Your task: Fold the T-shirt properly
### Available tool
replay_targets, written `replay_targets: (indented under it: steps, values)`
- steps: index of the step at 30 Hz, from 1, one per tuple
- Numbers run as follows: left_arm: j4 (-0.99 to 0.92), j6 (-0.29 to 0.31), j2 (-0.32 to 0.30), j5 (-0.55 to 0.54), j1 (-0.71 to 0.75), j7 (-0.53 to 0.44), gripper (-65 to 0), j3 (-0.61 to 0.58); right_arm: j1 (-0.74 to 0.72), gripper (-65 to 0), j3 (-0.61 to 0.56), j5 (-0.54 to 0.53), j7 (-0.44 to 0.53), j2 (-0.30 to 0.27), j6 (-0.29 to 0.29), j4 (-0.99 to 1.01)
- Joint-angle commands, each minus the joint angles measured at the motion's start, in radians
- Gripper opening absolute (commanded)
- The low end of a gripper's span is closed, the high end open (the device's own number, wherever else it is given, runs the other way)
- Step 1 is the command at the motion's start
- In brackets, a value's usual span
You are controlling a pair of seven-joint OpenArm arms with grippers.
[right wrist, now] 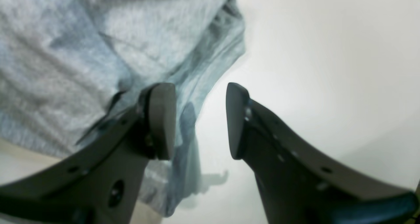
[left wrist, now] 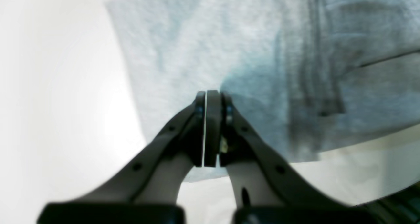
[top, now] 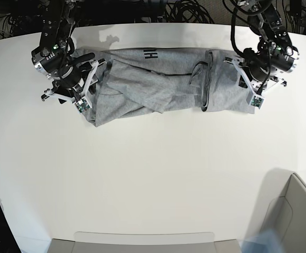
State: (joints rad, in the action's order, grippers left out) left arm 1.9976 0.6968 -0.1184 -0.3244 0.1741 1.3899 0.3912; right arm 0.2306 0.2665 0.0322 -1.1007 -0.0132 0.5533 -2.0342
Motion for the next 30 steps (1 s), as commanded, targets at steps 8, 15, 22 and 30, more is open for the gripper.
replay_targets:
  steps: [8, 15, 22, 30]
  values:
    - [-0.134, 0.001, -0.027, -0.008, 0.003, -0.024, -65.0, -0.002, -0.044, -39.2, 0.004, -0.171, 0.012, 0.048, 0.0, -0.021]
    - [-0.208, 0.001, -0.027, -0.008, 0.0, -0.034, -65.0, -0.002, -0.035, -29.6, 0.156, -0.506, 0.011, 0.04, -0.002, 0.016]
    - [-0.214, 0.001, -0.027, -0.008, -0.002, -0.034, -65.0, -0.011, -0.044, -29.8, 0.325, -0.779, 0.015, -0.004, 0.0, 0.234]
    - [-0.22, 0.001, -0.04, -0.008, 0.006, -0.034, -65.0, -0.143, -0.044, -29.8, 0.419, -0.799, 0.017, -0.009, 0.087, 0.37]
